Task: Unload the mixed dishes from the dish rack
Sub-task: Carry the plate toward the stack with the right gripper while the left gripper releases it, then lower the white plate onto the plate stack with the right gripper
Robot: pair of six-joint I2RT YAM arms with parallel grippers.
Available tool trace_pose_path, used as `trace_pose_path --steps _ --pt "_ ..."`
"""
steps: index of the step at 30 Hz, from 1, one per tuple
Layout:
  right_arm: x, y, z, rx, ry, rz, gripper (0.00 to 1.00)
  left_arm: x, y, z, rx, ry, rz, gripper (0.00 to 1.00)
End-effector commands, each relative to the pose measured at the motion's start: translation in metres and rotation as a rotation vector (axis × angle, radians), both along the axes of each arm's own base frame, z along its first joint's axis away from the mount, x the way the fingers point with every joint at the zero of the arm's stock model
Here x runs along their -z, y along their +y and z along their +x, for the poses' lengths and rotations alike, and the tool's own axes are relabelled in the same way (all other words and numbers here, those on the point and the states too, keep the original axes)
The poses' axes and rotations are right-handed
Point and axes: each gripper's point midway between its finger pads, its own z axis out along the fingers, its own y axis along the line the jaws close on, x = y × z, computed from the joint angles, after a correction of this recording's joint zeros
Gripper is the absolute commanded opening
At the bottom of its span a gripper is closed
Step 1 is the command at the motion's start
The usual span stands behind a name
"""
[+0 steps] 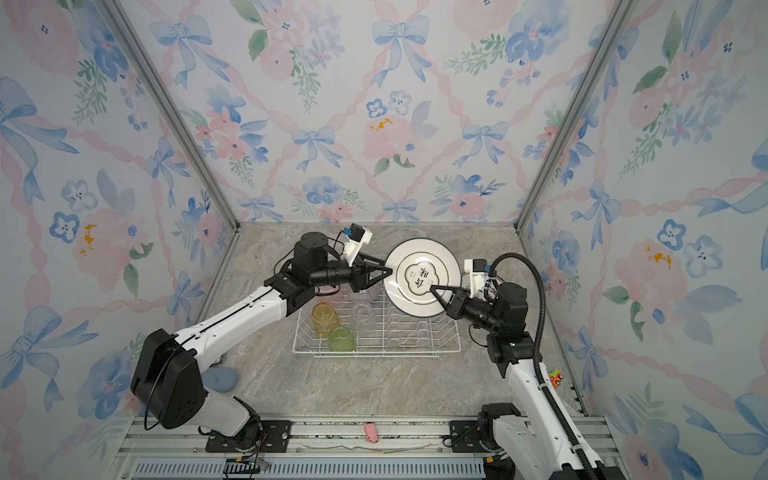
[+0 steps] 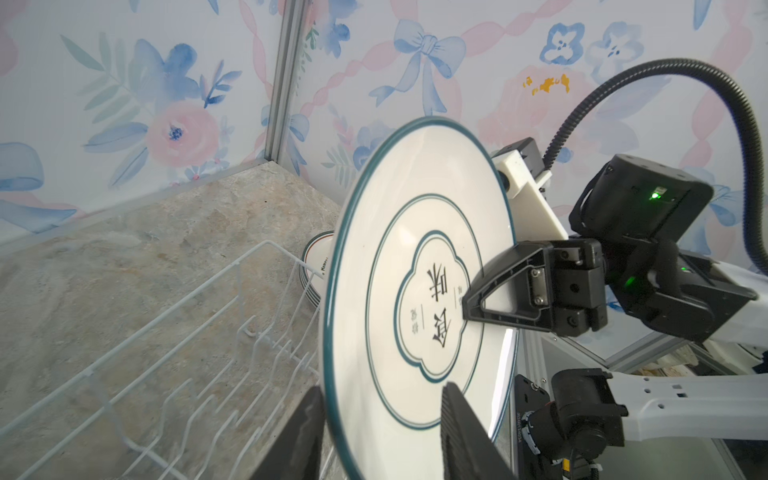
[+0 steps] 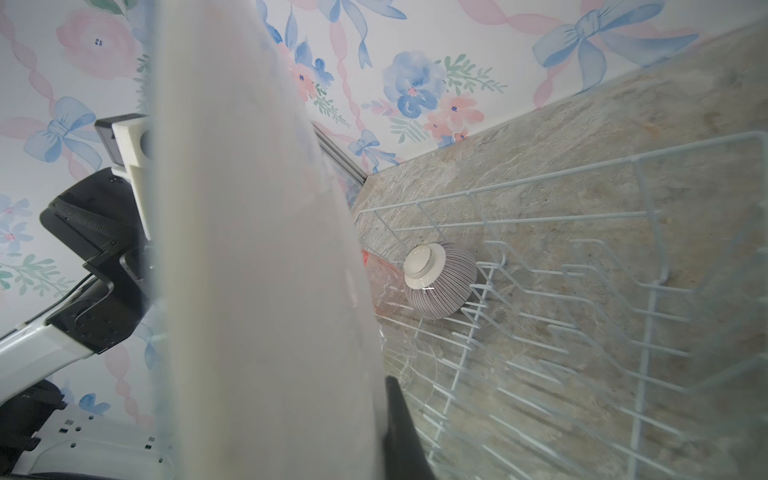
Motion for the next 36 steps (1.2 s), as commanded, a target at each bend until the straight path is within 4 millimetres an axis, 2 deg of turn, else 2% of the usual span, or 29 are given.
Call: trace_pose_path --steps 1,5,10,13,16,19,22,36 --pt "-0.017 -0.036 0.013 0.148 -0.006 0.003 0.0 -0.007 0.014 -0.006 -0.084 -0.109 0.096 0.42" --pt "-0.004 -0.087 0.023 0.322 0.09 0.026 0.0 0.011 0.034 -0.007 -0.241 -0.135 0.258 0.42" --pt "0.031 -0.16 0.029 0.555 0.244 0.066 0.0 0.018 0.069 -0.008 -0.414 -0.134 0.304 0.42" --pt "0.051 -0.19 0.031 0.644 0.298 0.087 0.0 0.018 0.088 -0.009 -0.482 -0.143 0.31 0.44" --pt "0.069 -0.21 0.033 0.699 0.347 0.083 0.0 0.02 0.1 -0.01 -0.504 -0.134 0.303 0.45" --pt "0.085 -0.223 0.036 0.73 0.381 0.095 0.0 0.024 0.107 -0.009 -0.518 -0.125 0.305 0.45" --pt "0.099 -0.226 0.042 0.718 0.414 0.116 0.0 0.027 0.11 -0.007 -0.522 -0.117 0.309 0.45" --pt "0.135 -0.212 0.074 0.6 0.473 0.201 0.02 0.042 0.107 0.002 -0.509 -0.088 0.338 0.46"
